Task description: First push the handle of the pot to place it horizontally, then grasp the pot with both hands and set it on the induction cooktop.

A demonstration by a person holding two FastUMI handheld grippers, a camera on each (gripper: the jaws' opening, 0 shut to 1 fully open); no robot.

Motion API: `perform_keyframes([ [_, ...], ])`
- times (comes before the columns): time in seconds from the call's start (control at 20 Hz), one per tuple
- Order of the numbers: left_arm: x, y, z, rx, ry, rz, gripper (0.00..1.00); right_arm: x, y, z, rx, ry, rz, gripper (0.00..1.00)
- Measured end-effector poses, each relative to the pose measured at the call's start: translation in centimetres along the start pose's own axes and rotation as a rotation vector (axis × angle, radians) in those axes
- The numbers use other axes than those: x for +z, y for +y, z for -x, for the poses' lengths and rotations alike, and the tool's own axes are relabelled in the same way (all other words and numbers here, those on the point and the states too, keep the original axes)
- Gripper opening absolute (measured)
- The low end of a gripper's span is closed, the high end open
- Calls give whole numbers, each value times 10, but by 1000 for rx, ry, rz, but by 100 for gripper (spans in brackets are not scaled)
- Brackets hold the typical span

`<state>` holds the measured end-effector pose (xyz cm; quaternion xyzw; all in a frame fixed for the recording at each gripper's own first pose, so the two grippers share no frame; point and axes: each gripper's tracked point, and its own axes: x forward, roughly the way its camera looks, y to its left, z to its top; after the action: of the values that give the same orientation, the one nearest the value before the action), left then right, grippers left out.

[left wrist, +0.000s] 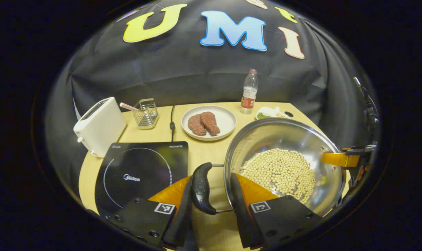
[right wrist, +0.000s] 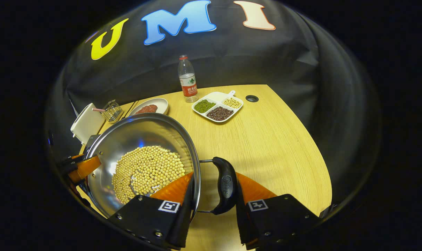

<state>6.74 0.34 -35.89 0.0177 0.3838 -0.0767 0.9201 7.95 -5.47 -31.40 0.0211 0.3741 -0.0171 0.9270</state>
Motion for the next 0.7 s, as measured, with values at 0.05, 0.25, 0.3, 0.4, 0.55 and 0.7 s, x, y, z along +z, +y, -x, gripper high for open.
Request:
perform_keyframes([
  [0.05,2,7,3,-2,3,3,67,1,7,5,-1,1,-4,56],
  [0.25,1,41,19,-2,0,17,64,3,39,16,5,-12,11,56],
  [0.3,2,50,23,2,1,20,64,3,49,18,7,-14,17,56],
  [0.4,1,71,28,14,-1,22,64,5,67,18,15,-14,26,56],
  [0.55,1,104,33,35,-5,37,64,8,100,15,31,-14,37,56],
  [0.7,-1,137,39,52,-2,48,64,8,131,10,43,-11,46,56],
])
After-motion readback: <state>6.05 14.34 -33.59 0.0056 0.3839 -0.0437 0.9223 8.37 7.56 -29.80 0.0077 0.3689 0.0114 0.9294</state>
